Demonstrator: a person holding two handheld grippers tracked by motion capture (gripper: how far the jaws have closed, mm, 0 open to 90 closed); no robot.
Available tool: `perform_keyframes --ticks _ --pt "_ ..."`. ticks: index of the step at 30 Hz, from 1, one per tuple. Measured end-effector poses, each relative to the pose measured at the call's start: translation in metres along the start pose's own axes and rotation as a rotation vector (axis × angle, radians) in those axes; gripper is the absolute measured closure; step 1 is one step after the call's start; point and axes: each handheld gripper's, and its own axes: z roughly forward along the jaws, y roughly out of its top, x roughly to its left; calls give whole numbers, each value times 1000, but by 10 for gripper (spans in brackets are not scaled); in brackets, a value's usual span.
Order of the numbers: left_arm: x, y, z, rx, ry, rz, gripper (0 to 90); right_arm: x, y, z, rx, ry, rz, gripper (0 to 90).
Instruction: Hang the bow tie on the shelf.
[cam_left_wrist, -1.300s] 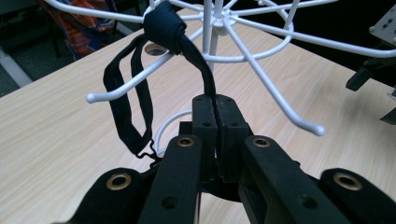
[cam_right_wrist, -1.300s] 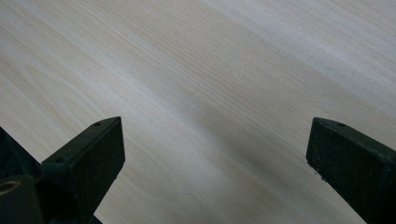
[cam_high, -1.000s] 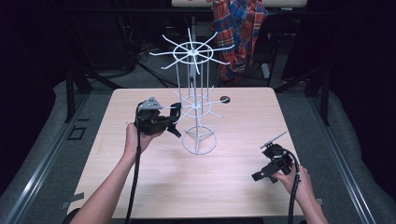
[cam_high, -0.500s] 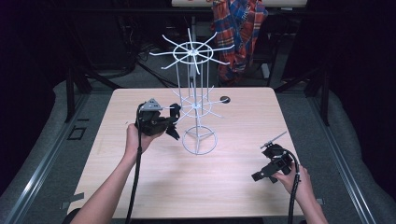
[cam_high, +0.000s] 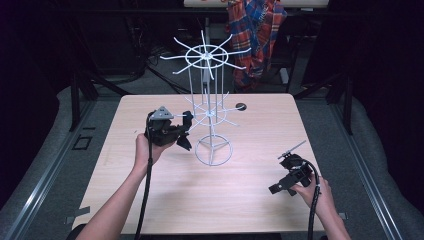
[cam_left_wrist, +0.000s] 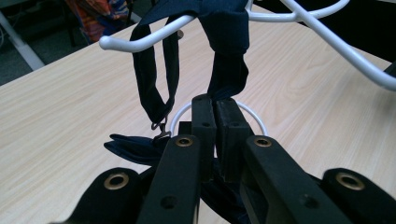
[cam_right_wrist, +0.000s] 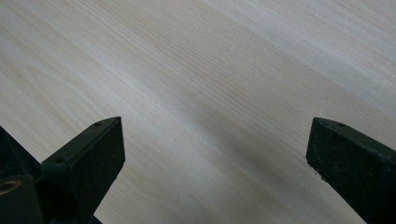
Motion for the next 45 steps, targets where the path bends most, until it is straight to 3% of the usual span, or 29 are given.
perform_keyframes --ticks 20,27,32,34,40,42,45 --pt "2 -5 9 2 5 -16 822 0 0 1 -1 9 5 43" --pt "4 -5 4 7 -1 -20 723 0 0 -1 7 11 2 43" --pt "6 -5 -1 8 5 -23 645 -1 0 -2 20 -14 -13 43" --pt "6 -6 -4 13 12 -26 607 0 -1 -1 -4 -10 4 43" --pt "8 -7 -14 20 26 -34 514 0 0 -3 9 -1 -6 42" --pt "10 -8 -18 21 34 -37 455 0 -1 -3 -14 -9 -2 42" --pt "11 -9 -23 18 40 -46 435 0 0 -5 2 0 -18 42"
